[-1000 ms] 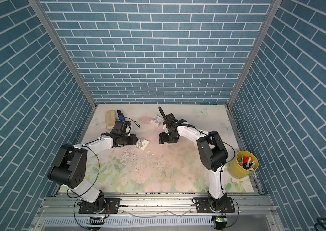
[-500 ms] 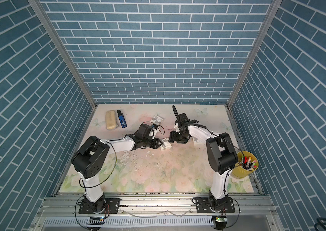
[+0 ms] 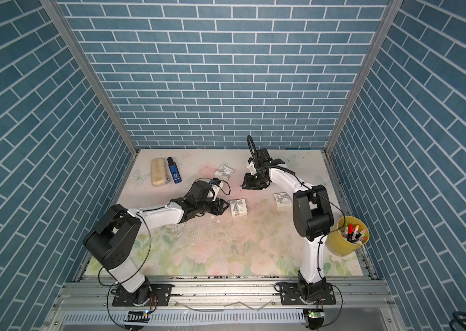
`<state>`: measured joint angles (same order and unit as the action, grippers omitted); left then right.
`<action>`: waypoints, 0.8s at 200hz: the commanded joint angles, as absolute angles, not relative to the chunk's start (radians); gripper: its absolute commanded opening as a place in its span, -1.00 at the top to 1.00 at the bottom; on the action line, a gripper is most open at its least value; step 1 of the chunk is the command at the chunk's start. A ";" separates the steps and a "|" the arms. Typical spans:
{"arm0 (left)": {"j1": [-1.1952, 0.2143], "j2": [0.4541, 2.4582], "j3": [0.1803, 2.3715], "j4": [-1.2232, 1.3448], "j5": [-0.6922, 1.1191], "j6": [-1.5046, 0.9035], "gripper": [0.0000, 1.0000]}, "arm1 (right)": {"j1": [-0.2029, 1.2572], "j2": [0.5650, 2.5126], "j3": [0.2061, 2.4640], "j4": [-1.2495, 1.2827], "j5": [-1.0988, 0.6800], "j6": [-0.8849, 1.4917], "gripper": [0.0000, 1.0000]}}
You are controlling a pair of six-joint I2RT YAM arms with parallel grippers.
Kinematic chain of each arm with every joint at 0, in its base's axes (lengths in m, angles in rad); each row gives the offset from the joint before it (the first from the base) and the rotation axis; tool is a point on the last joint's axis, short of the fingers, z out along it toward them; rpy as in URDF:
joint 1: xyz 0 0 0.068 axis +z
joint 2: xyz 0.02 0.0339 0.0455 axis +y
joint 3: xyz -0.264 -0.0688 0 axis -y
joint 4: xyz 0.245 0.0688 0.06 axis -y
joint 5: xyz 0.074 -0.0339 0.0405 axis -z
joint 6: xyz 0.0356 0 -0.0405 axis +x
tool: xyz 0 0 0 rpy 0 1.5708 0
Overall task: Take the necklace out of the lift-off lid jewelry box
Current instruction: Move the jewelry box to the center of the board.
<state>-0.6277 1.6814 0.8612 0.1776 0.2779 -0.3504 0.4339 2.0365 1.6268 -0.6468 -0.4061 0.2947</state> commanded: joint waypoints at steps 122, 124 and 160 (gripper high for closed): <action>-0.719 1.767 0.769 0.335 0.259 -0.587 0.16 | 0.483 1.880 1.307 -0.596 -0.461 0.313 0.34; -0.719 1.767 0.772 0.334 0.260 -0.585 0.16 | 0.483 1.874 1.297 -0.592 -0.460 0.315 0.34; -0.707 1.746 0.780 0.301 0.251 -0.567 0.11 | 0.486 1.780 1.210 -0.586 -0.380 0.341 0.20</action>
<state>-0.7189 1.7508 0.7650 0.3344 0.2588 -0.5797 0.4862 1.8477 1.2442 -0.6048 -0.4519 0.3099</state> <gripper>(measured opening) 0.432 0.379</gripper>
